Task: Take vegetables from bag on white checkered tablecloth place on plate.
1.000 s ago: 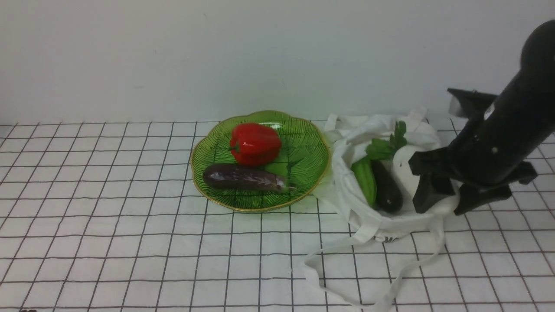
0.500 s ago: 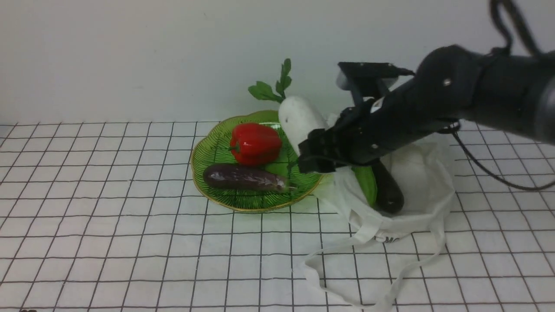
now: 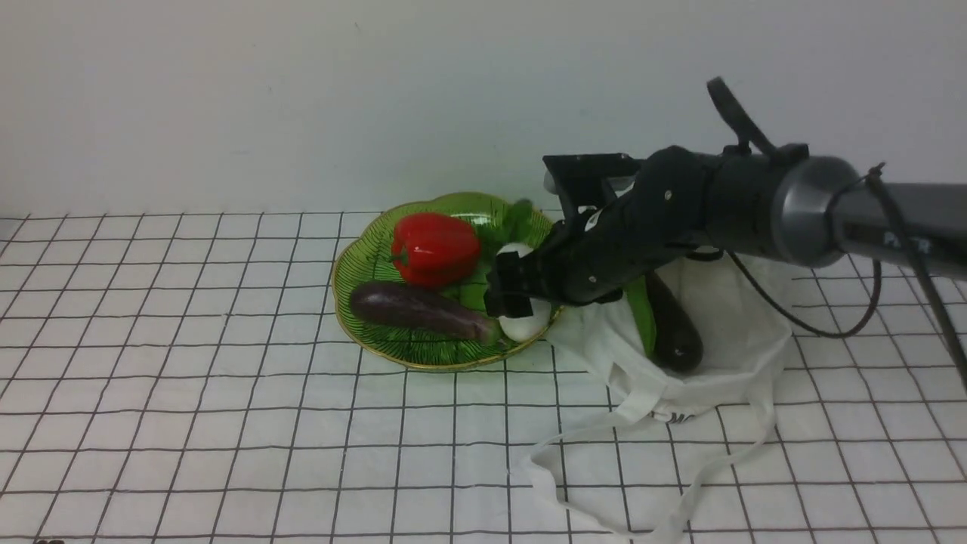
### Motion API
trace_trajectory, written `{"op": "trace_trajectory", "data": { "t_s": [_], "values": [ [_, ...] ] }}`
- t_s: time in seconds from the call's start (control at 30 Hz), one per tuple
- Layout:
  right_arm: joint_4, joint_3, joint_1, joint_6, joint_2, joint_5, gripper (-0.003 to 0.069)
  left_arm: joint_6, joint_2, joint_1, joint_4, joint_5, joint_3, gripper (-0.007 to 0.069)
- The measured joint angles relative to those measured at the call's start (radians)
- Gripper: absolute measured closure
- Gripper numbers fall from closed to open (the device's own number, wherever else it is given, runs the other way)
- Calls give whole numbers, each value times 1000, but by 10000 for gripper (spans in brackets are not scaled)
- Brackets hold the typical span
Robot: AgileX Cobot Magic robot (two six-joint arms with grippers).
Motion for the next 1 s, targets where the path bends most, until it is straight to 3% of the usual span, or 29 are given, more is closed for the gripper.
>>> {"op": "trace_trajectory", "data": {
  "t_s": [0.17, 0.3, 0.33, 0.37, 0.43, 0.57, 0.73, 0.8, 0.97, 1.0],
  "values": [
    [-36, -138, -12, 0, -65, 213, -32, 0, 0, 0, 0, 0, 0, 632],
    [-90, -287, -28, -1, -128, 480, -5, 0, 0, 0, 0, 0, 0, 632],
    [-95, -305, -28, -1, -135, 480, -1, 0, 0, 0, 0, 0, 0, 632],
    [-136, -381, -32, -1, -162, 601, 44, 0, 0, 0, 0, 0, 0, 632],
    [-170, -432, -32, 2, -181, 630, 84, 0, 0, 0, 0, 0, 0, 632],
    [-289, -507, -40, 68, -292, 656, 263, 0, 0, 0, 0, 0, 0, 632],
    [-373, -409, -42, 119, -531, 671, 543, 0, 0, 0, 0, 0, 0, 632],
    [-375, -315, -42, 123, -654, 672, 623, 0, 0, 0, 0, 0, 0, 632],
    [-380, -48, -42, 159, -933, 673, 669, 0, 0, 0, 0, 0, 0, 632],
    [-380, 116, -42, 168, -1071, 642, 671, 0, 0, 0, 0, 0, 0, 632]
  ]
}}
